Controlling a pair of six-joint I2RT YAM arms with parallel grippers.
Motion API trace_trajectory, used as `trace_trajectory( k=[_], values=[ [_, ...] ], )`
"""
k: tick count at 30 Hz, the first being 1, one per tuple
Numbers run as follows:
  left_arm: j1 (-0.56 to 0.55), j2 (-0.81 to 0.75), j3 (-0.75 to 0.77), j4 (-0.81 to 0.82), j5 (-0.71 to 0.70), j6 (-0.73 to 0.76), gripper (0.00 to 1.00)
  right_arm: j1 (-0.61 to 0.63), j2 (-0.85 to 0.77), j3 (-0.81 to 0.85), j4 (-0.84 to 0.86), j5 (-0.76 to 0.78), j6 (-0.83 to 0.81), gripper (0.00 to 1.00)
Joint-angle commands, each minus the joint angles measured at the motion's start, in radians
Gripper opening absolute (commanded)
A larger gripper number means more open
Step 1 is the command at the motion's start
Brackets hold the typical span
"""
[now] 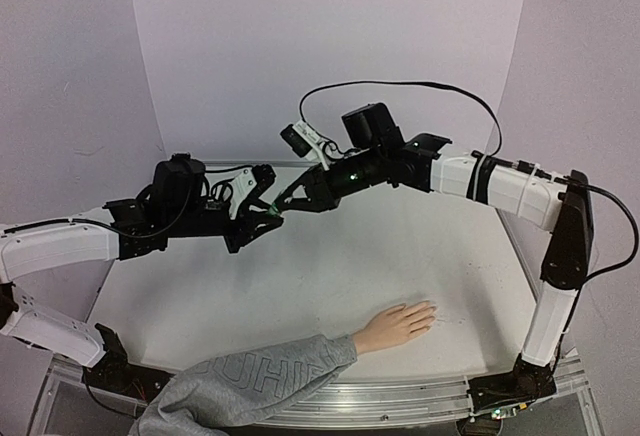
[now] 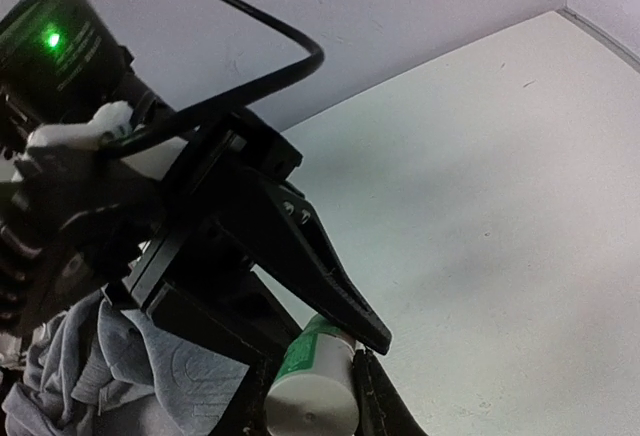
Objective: Paint the nails
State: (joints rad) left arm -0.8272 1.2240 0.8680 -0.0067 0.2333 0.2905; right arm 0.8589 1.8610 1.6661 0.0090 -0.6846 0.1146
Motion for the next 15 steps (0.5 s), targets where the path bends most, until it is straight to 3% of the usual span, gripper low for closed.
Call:
trace_trajectory(
  k=[1, 8, 15],
  values=[
    [-0.001, -0.013, 0.007, 0.027, 0.150, 0.027, 0.00, 0.005, -0.080, -0.007, -0.032, -0.086, -0.205, 0.00],
    [0.000, 0.011, 0.015, 0.014, 0.199, 0.052, 0.00, 0.005, -0.129, -0.035, -0.076, -0.147, -0.341, 0.00],
    [0.000, 0.011, 0.018, 0.013, 0.185, 0.054, 0.00, 0.004, -0.141, -0.024, -0.098, -0.145, -0.332, 0.00]
  ],
)
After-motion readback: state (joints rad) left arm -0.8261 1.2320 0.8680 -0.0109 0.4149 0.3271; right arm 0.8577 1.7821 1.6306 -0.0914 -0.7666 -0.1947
